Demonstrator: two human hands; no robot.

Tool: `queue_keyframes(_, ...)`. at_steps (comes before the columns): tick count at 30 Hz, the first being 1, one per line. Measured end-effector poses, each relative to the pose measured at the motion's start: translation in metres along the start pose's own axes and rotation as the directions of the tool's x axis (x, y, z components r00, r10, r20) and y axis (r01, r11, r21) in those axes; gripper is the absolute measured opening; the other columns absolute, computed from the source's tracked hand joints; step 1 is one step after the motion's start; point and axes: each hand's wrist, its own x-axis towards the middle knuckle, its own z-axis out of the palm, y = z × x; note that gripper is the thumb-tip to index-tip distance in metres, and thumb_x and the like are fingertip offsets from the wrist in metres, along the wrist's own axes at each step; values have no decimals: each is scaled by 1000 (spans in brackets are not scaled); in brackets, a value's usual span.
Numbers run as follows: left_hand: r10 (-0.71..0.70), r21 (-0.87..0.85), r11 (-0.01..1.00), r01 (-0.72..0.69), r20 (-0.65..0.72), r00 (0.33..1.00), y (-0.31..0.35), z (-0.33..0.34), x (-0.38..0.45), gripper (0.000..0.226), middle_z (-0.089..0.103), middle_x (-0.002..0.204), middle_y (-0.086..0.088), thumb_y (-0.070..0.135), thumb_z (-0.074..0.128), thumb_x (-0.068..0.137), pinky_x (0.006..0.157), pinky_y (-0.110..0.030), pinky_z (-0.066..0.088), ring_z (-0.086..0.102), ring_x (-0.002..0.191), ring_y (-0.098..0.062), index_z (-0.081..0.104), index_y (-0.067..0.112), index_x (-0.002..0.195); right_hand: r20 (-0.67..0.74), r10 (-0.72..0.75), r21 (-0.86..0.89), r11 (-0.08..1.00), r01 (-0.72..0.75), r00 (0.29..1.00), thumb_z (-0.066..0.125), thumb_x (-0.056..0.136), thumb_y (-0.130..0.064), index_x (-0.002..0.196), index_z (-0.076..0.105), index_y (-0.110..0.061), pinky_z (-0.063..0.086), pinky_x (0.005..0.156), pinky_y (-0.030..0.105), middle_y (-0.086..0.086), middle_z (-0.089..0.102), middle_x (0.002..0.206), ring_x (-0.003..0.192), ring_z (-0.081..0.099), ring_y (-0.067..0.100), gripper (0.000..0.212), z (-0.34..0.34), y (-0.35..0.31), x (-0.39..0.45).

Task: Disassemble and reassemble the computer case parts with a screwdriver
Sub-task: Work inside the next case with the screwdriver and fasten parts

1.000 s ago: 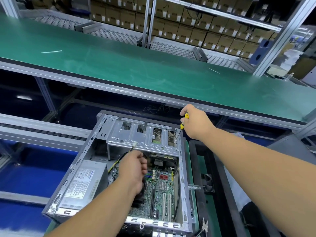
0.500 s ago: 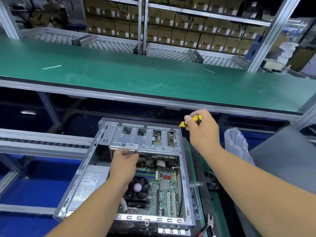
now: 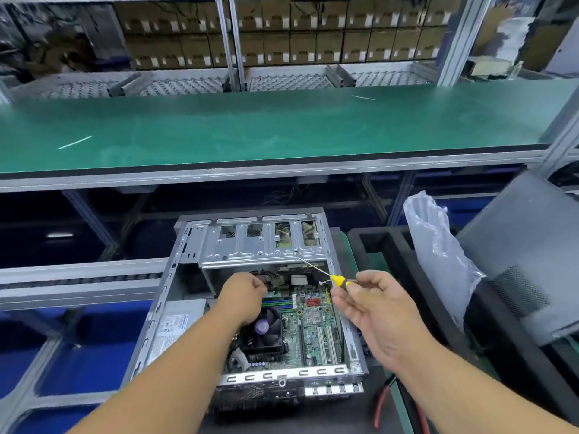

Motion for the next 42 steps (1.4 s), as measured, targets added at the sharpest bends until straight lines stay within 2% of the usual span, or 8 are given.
queue_keyframes(3, -55, 182, 983, 33, 119, 991, 9, 3, 8, 36, 64, 136, -1, 16, 47, 103, 104, -32, 49, 60, 123, -22, 62, 13, 135, 101, -294, -497, 813, 304, 950, 56, 103, -6, 95, 66, -32, 61, 79, 27, 5, 70, 109, 94, 77, 17, 29, 10, 12, -6)
queue_keyframes(8, 29, 452, 889, -74, 106, 994, -7, 11, 37, 39, 59, 123, -9, 12, 44, 103, 90, -34, 50, 59, 113, -29, 62, 15, 137, 417, -536, -692, 336, 639, 734, 51, 106, -9, 114, 64, -32, 38, 98, 8, -21, 53, 126, 122, 54, 1, 27, 11, 37, -7)
queue_keyframes(11, 3, 512, 857, -61, 114, 994, -6, 12, 44, 19, 65, 109, -8, 14, 50, 100, 78, -35, 50, 60, 94, -29, 67, 8, 106, 409, -537, -692, 344, 634, 738, 49, 106, -11, 118, 61, -34, 35, 103, 7, -28, 47, 131, 127, 50, -1, 29, 8, 42, -2)
queue_keyframes(15, -34, 633, 771, -70, 150, 988, -5, 12, 52, 26, 60, 91, -5, 12, 51, 95, 73, -35, 47, 56, 83, -28, 47, 16, 70, 326, -505, -688, 453, 567, 799, 38, 105, -38, 118, 56, -41, 54, 99, 40, -24, 48, 128, 120, 59, 13, 23, 7, 44, 2)
queue_keyframes(22, -23, 678, 712, -182, 282, 959, -10, 12, 68, 27, 53, 95, -1, 7, 45, 98, 73, -36, 41, 50, 86, -27, 67, 15, 111, 349, -507, -698, 420, 580, 788, 32, 102, -49, 117, 55, -42, 55, 97, 44, -24, 49, 126, 118, 60, 13, 28, 6, 46, 5)
queue_keyframes(32, 9, 665, 727, -170, 239, 971, -12, 21, 66, 21, 53, 80, -2, 9, 51, 96, 70, -36, 46, 56, 82, -27, 50, 13, 75, 347, -501, -663, 466, 585, 793, 36, 103, -35, 122, 60, -27, 55, 99, 42, -15, 50, 129, 120, 58, 17, 31, 5, 46, 6)
queue_keyframes(37, 7, 629, 755, -187, 278, 961, -14, 18, 68, 35, 54, 94, -3, 15, 46, 102, 70, -33, 43, 49, 83, -24, 65, 22, 131, 349, -508, -656, 468, 592, 788, 38, 105, -34, 121, 60, -28, 54, 99, 44, -17, 50, 128, 119, 60, 19, 28, 3, 48, 9)
queue_keyframes(42, 33, 592, 785, -185, 258, 966, -17, 20, 72, 28, 57, 85, -3, 34, 51, 105, 73, -33, 50, 51, 73, -19, 68, 13, 112, 334, -507, -644, 492, 585, 795, 37, 105, -37, 120, 60, -31, 54, 100, 45, -16, 50, 129, 120, 60, 20, 28, 1, 49, 10)
